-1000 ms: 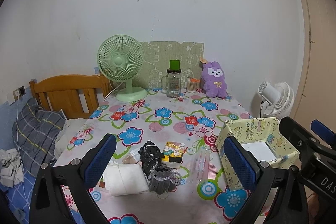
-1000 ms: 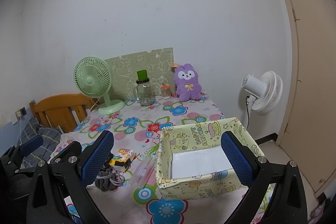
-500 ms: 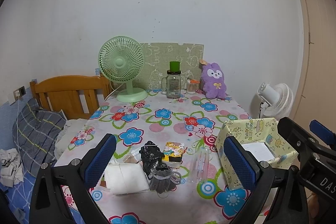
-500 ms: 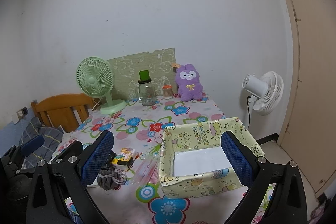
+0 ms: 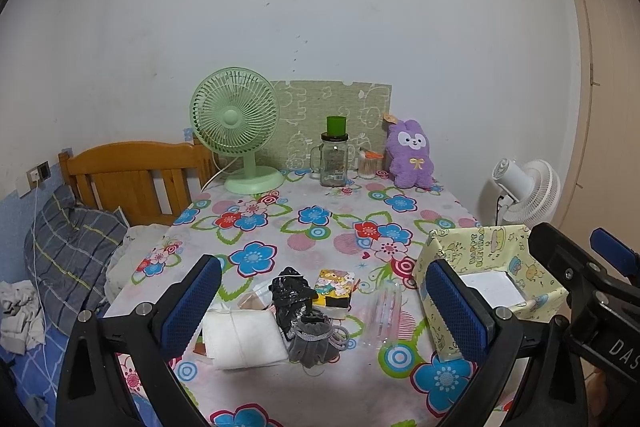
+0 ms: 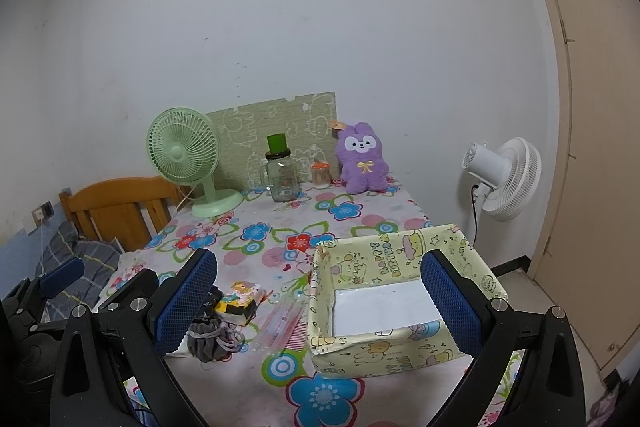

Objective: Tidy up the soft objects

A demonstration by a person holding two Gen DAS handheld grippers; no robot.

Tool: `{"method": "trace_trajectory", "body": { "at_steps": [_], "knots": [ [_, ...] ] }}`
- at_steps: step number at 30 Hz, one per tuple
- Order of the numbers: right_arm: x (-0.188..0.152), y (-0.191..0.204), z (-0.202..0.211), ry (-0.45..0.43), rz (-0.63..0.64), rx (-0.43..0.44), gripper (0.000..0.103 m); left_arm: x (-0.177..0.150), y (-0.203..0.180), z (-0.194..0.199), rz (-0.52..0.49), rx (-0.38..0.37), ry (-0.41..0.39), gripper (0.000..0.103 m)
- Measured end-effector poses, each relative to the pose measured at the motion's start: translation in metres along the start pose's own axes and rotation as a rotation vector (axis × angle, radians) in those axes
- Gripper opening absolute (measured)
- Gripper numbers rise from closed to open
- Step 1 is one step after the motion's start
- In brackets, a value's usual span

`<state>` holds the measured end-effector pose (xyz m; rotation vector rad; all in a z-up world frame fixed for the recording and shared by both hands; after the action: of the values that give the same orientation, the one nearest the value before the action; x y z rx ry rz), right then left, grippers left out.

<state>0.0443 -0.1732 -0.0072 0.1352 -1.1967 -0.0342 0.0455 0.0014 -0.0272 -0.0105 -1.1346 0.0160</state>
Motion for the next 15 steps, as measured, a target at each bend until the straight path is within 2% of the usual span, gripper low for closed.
{"method": "trace_trajectory", "body": {
  "at_steps": [15],
  "knots": [
    [0.003, 0.011, -0.01, -0.002, 0.003, 0.019, 0.103, 0.001, 0.004, -0.006, -0.006, -0.005, 0.001, 0.102]
  ]
}}
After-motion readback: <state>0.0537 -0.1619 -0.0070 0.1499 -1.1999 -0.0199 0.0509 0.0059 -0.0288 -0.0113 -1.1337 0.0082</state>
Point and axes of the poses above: each gripper's, at about its wrist camera, not at the fingertips, and z roughly against the way its jaws point, y to its left, x to its top, the point moved 6 cm from there along -z, roughly the way its jaws point
